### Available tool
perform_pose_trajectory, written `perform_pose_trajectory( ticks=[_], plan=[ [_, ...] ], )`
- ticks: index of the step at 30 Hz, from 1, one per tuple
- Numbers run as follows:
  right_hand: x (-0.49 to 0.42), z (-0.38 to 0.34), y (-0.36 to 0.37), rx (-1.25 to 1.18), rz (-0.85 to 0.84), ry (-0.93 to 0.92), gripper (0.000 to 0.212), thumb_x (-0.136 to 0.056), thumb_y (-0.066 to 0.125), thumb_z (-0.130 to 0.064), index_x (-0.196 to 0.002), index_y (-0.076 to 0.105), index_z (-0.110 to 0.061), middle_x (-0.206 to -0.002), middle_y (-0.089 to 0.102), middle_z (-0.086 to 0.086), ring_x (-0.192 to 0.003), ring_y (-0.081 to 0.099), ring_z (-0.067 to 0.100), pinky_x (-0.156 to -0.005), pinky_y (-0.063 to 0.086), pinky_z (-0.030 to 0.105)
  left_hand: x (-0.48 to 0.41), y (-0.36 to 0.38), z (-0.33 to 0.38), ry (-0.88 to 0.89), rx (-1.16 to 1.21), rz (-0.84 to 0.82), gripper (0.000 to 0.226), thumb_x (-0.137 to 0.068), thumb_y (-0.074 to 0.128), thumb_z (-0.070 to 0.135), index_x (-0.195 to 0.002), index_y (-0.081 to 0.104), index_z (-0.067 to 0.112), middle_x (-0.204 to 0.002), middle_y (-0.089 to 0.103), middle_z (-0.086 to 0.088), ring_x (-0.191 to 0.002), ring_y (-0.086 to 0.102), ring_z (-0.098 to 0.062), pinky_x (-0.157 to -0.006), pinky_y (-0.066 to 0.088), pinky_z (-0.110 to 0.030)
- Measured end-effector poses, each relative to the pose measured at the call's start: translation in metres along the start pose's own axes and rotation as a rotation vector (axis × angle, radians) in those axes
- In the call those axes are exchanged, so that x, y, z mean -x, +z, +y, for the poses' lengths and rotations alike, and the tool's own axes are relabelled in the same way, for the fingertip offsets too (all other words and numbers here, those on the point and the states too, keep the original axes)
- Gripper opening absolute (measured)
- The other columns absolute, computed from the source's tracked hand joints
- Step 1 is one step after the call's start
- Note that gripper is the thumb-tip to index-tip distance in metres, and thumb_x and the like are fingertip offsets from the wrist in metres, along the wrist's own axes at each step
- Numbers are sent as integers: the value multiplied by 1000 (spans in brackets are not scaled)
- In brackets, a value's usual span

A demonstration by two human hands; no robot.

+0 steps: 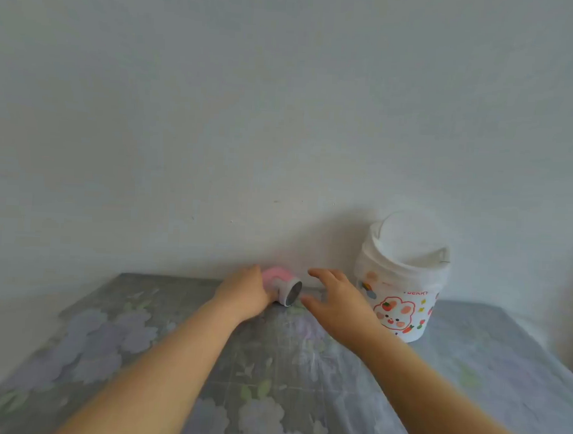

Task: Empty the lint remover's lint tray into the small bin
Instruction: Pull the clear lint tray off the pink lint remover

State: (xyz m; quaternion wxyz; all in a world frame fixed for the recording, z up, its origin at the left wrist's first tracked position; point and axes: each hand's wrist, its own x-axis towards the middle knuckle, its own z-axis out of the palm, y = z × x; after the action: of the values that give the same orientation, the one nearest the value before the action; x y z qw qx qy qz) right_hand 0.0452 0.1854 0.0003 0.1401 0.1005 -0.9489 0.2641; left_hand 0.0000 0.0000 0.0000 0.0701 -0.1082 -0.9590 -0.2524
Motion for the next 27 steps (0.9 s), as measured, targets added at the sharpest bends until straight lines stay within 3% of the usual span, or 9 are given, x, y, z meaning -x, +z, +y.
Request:
perform_pose_trajectory(
  ticks=[3,5,10,12,14,18,23,27],
  plan=[
    [1,1,-3,-16,12,16,56,-92,57,-43,-144,41,-30,-149,43,-2,-125,52,19,-96,44,31,0,-1,-1,-78,10,-9,10,-78,59,42,-71,56,35,-78,67,-2,-73,63,-22,-59,46,-29],
    [3,2,-4,-25,2,24,56,-91,57,-43,-144,40,-32,-148,44,-2,-125,52,19,-96,44,31,2,-3,1,-139,113,-25,21,-78,58,43,-80,64,23,-79,71,-4,-73,66,-21,-61,47,-29],
    [4,-6,-10,-128,22,58,63,-89,57,-49,-146,38,-30,-143,50,-4,-124,52,15,-97,47,34,3,-15,13,-291,780,-1,36,-81,70,40,-102,64,11,-98,70,-10,-82,67,-22,-59,50,-28],
    [2,-12,-10,-180,28,80,69,-86,57,-57,-146,39,-27,-139,54,-6,-121,54,13,-95,48,34,6,-20,22,-316,966,-66,41,-82,70,37,-111,64,8,-101,73,-12,-88,69,-26,-70,56,-35],
    [3,-19,-12,-233,36,92,74,-83,56,-65,-145,42,-26,-135,58,-7,-117,55,10,-91,45,30,9,-26,30,-304,1088,-89,37,-84,68,33,-110,66,7,-96,74,-12,-83,71,-25,-71,57,-36],
    [8,-29,-20,-333,44,67,72,-80,58,-68,-138,51,-26,-125,64,-9,-107,59,6,-83,45,24,18,-31,47,-258,1190,-103,32,-86,66,27,-108,66,3,-99,74,-16,-89,71,-27,-75,58,-37],
    [14,-35,-30,-342,97,74,55,-82,64,-50,-132,55,-28,-114,67,-8,-92,63,5,-70,47,20,25,-36,59,-229,1264,-159,34,-84,67,23,-111,63,4,-100,73,-21,-90,71,-31,-75,58,-40],
    [18,-40,-33,-236,112,54,47,-81,60,-47,-124,57,-29,-111,64,-5,-93,62,11,-80,53,34,23,-35,64,-267,1319,-172,51,-75,73,46,-105,65,6,-92,75,-20,-82,73,-31,-70,60,-43]
  ],
)
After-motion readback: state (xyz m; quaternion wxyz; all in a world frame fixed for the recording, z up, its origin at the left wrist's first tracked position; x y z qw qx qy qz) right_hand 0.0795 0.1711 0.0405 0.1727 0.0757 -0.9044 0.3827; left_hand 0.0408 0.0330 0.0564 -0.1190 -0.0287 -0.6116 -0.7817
